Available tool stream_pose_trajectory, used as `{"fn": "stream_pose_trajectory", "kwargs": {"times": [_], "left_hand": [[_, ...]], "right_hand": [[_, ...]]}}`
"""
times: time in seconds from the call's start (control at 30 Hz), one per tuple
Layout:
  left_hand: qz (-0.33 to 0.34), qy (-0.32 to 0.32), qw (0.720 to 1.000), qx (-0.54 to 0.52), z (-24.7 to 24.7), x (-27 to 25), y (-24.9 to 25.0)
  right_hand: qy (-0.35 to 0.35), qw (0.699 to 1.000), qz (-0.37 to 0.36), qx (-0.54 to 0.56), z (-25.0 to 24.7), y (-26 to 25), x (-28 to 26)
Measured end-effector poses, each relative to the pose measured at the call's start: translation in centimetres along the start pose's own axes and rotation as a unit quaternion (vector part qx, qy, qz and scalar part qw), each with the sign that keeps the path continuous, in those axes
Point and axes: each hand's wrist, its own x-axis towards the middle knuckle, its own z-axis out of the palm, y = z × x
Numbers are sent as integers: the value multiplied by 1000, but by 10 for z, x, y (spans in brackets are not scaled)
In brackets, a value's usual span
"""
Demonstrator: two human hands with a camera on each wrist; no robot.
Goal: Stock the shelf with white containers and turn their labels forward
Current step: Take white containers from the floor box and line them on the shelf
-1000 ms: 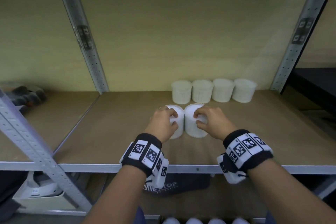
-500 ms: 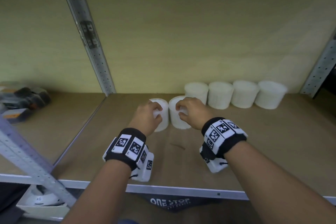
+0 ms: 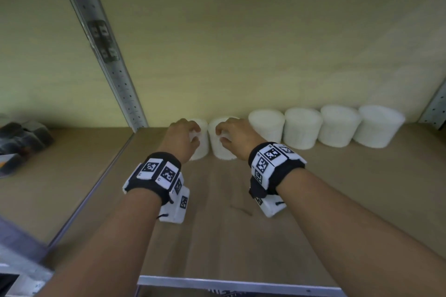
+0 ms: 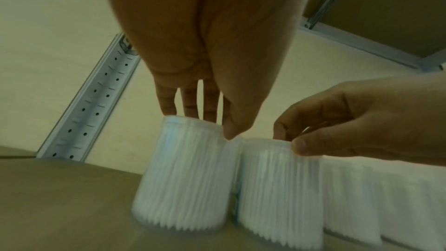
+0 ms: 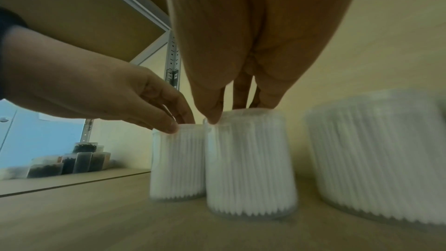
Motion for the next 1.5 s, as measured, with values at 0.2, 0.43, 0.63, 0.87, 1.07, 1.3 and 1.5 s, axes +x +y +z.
{"fn": "stream_pose_trajectory", "kwargs": {"times": [0.2, 0.43, 0.63, 0.87, 1.07, 1.3, 1.5], "left_hand": [[12, 6, 1000, 5, 8, 23, -4], [31, 19, 999, -12, 15, 35, 2], [16, 6, 1000, -20, 11, 32, 6], [29, -8, 998, -54, -7, -6, 32], [25, -43, 997, -66, -32, -61, 78], [47, -70, 995, -61, -47, -151, 124], [50, -107, 992, -53, -35, -220, 149]], "right_hand": [[6, 1000, 12, 4, 4, 11, 20], [13, 999, 30, 7, 1, 21, 30], [17, 999, 29, 26, -2, 18, 20], [71, 992, 79, 63, -31, 15, -30], [32, 995, 86, 30, -56, -1, -104], [22, 992, 120, 44, -69, -22, -201], [20, 989, 142, 34, -63, -27, -277]]}}
